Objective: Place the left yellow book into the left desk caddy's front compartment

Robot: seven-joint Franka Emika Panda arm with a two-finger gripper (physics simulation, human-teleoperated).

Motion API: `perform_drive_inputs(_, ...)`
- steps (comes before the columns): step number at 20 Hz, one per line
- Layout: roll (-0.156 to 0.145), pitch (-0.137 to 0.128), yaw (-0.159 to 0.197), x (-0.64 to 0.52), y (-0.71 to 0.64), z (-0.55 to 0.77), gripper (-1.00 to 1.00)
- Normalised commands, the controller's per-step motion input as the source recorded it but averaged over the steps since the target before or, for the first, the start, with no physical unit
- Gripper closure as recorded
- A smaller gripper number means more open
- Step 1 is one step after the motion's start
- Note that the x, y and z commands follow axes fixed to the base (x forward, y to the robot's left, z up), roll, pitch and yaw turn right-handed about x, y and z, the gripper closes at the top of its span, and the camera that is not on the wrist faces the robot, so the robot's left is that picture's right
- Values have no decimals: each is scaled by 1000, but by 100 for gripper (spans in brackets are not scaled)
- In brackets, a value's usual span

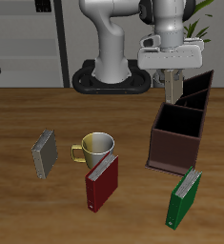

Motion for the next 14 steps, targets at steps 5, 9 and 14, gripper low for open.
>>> perform_drive_inputs(5, -2, 3, -13, 106, 52, -8, 100)
perform_drive_inputs(9, -6, 21, -11, 74, -5, -131, 100)
perform_drive_inputs(14, 13, 20, -11, 48, 58, -167, 100)
